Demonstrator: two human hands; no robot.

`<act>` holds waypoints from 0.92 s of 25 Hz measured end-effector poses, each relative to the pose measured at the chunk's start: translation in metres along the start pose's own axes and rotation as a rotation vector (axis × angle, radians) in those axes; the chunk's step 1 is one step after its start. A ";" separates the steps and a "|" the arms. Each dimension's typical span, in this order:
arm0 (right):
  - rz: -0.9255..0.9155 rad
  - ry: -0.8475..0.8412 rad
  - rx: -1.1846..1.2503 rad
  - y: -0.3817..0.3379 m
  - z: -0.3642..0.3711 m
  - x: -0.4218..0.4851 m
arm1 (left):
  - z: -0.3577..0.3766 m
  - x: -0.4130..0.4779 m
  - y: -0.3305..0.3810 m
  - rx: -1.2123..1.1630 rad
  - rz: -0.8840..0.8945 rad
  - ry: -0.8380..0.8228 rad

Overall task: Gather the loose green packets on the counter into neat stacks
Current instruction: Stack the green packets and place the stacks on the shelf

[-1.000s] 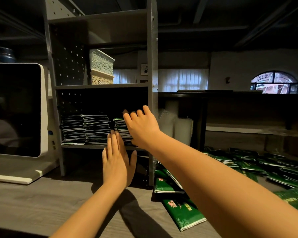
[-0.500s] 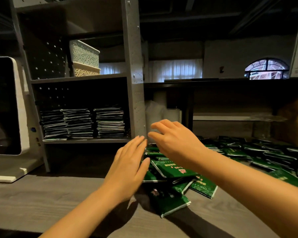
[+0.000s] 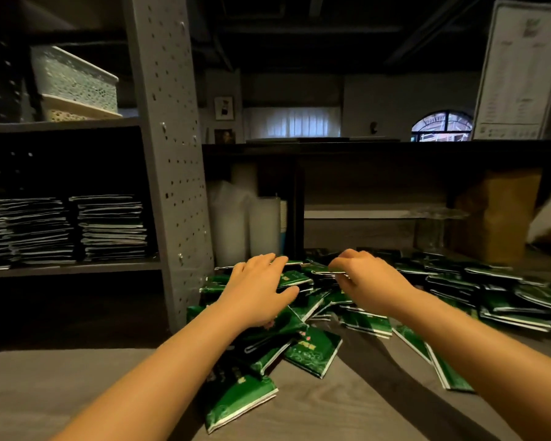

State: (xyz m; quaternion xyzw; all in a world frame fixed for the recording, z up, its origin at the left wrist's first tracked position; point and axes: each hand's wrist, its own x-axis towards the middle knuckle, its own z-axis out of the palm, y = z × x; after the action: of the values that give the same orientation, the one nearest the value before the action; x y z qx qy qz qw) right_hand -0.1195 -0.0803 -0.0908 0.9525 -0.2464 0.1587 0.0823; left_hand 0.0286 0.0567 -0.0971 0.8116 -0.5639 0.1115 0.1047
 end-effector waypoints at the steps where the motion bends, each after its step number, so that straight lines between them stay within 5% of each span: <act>1: 0.040 -0.025 0.065 0.007 0.006 0.005 | 0.004 0.010 0.001 0.005 -0.030 -0.034; 8: 0.204 -0.144 0.575 0.021 0.043 0.058 | 0.035 0.036 0.002 0.051 -0.088 -0.240; 13: 0.364 -0.217 0.438 0.017 0.057 0.076 | 0.036 0.027 -0.003 0.058 -0.029 -0.245; 19: 0.443 -0.164 0.814 0.022 0.043 0.048 | 0.031 0.019 -0.002 0.027 0.002 -0.259; 23: 0.460 -0.040 1.028 0.032 0.026 0.023 | 0.023 0.012 0.003 0.041 0.006 -0.117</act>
State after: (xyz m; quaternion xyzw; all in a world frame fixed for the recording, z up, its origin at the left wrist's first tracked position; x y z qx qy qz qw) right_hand -0.1097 -0.1247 -0.1052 0.7947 -0.3404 0.2542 -0.4336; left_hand 0.0316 0.0380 -0.1150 0.8169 -0.5692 0.0757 0.0547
